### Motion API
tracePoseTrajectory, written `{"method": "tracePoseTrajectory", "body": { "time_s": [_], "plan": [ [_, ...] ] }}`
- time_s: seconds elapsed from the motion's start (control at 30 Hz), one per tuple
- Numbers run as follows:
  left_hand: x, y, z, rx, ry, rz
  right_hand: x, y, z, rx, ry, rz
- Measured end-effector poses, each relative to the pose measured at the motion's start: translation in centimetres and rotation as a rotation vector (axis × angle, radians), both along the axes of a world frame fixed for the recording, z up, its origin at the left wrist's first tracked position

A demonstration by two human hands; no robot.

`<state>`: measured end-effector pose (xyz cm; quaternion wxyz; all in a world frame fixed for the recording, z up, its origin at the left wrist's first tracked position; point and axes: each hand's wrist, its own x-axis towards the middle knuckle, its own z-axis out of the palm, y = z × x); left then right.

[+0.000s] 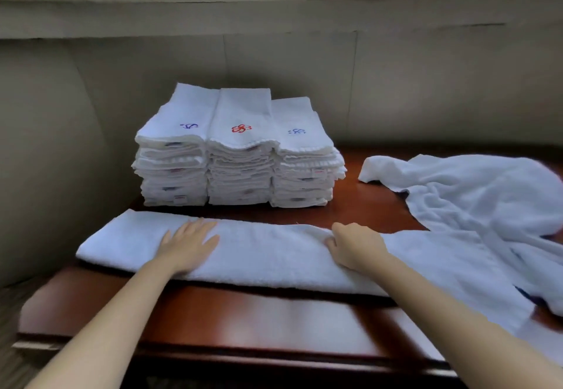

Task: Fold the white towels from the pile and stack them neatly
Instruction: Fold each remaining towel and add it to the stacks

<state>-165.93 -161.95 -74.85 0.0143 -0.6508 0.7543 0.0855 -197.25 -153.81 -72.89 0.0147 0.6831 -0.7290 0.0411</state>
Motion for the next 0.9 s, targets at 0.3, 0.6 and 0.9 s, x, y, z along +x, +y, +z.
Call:
{"method": "tracePoseTrajectory", "body": {
  "time_s": [0.3, 0.6, 0.9],
  "plan": [
    [-5.4, 2.4, 1.8, -0.125, -0.034, -0.004, -7.3, 7.4, 3.4, 0.245, 0.042, -0.179],
    [-13.1, 3.9, 1.2, -0.145, 0.086, -0.131, -18.3, 10.4, 6.7, 0.143, -0.324, -0.618],
    [-17.4, 4.2, 0.8, -0.188, 0.200, -0.259, -18.4, 8.9, 1.7, -0.151, -0.293, -0.795]
  ]
}}
